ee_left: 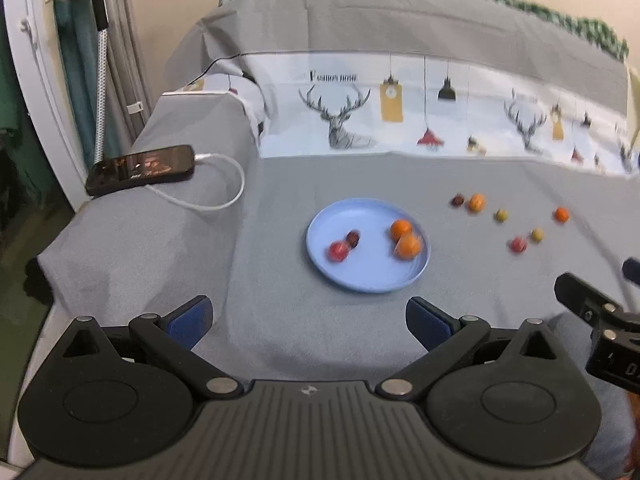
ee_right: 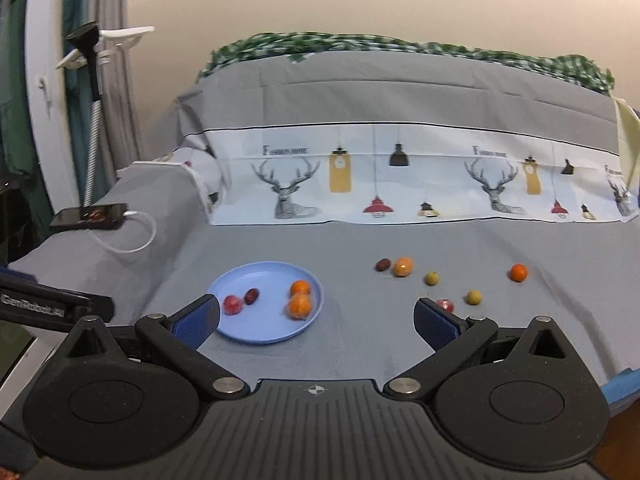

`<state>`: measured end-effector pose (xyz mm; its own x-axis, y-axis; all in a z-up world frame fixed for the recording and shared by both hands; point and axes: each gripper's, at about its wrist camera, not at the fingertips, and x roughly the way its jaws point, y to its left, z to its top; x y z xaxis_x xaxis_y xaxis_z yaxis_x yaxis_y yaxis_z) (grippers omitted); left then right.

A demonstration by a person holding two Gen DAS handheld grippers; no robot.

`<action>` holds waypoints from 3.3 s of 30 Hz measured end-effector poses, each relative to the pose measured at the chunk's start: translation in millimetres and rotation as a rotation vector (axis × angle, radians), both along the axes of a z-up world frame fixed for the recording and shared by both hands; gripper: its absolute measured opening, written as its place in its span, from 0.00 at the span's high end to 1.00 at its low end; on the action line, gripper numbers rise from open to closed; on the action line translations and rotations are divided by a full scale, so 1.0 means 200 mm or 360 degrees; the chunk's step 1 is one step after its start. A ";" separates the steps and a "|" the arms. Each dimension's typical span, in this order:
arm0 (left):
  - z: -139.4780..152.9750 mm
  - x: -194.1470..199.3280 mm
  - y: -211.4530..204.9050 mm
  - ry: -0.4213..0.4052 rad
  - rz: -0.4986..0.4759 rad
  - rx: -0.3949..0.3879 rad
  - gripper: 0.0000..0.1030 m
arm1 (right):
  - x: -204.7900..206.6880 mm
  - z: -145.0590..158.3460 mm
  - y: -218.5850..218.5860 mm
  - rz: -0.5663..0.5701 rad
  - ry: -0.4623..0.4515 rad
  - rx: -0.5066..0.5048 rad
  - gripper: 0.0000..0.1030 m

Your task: Organize fruits

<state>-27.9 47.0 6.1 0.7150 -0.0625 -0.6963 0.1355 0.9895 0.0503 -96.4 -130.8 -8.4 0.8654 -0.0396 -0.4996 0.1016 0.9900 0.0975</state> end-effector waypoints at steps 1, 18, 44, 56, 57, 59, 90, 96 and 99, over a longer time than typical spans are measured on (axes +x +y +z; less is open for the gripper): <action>0.01 0.02 -0.01 -0.0019 0.0000 -0.0011 0.00 | 0.01 0.00 -0.02 -0.0015 -0.0009 -0.0008 0.01; -0.15 0.69 -0.74 0.0098 -0.0222 -0.0064 0.00 | 0.43 -0.33 -0.78 -0.0603 0.0104 0.0016 0.01; -1.03 1.09 -1.72 0.0234 -0.0950 0.0280 0.00 | 1.13 -1.07 -1.58 -0.0270 0.0526 0.0041 0.01; -1.20 1.17 -1.82 0.0150 -0.1237 0.0298 0.16 | 1.17 -1.25 -1.54 0.0236 0.0370 -0.0188 0.01; -1.19 1.17 -1.83 0.0154 -0.1275 0.0270 0.24 | 1.16 -1.25 -1.54 0.0237 0.0357 -0.0180 0.05; -1.19 1.15 -1.86 0.0171 -0.1356 0.0231 0.60 | 1.15 -1.24 -1.55 0.0304 0.0340 -0.0090 0.31; -0.23 0.36 -0.59 0.0336 -0.0334 0.0245 0.70 | 0.29 -0.21 -0.53 0.0135 0.0125 0.0475 0.73; -0.18 0.10 -0.22 0.0327 -0.0184 0.0153 0.70 | 0.18 -0.14 -0.16 0.0329 0.0188 0.0307 0.73; -0.15 0.05 -0.11 0.0294 -0.0129 0.0094 0.70 | 0.13 -0.10 -0.05 0.0376 0.0191 0.0247 0.73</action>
